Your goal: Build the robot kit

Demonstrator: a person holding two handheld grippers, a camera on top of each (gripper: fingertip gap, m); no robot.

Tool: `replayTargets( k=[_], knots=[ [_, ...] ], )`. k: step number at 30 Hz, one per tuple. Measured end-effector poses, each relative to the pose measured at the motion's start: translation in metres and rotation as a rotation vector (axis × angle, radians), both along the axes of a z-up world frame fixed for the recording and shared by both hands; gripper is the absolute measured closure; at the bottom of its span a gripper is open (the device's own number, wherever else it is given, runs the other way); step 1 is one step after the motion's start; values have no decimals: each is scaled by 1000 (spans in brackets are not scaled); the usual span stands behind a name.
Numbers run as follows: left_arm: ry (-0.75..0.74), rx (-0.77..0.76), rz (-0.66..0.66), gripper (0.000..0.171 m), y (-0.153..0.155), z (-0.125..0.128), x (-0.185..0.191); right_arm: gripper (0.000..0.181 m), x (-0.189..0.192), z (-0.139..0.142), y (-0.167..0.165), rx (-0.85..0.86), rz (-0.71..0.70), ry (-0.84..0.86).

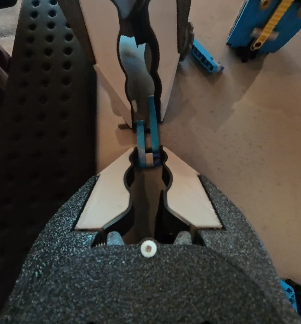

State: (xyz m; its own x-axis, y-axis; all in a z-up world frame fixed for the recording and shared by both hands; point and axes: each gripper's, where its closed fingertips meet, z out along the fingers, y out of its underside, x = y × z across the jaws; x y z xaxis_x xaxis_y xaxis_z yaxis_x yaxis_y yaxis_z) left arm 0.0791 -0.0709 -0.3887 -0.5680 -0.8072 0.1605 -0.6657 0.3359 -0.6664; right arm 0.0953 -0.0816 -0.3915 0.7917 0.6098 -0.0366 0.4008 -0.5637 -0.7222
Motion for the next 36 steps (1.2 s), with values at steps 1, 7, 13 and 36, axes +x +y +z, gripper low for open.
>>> replayTargets(
  k=[1,7,13,36],
  knots=[
    [1,3,-1,142,0,0,0,155,0,0,0,0,2,2],
    [1,54,-17,143,-1,-1,1,156,-1,0,0,10,35,-6],
    [-37,127,-12,147,-2,-3,1,158,-3,0,-1,24,87,-24],
    [61,58,-25,143,-8,0,-6,159,-6,3,-1,39,144,0]
  ],
)
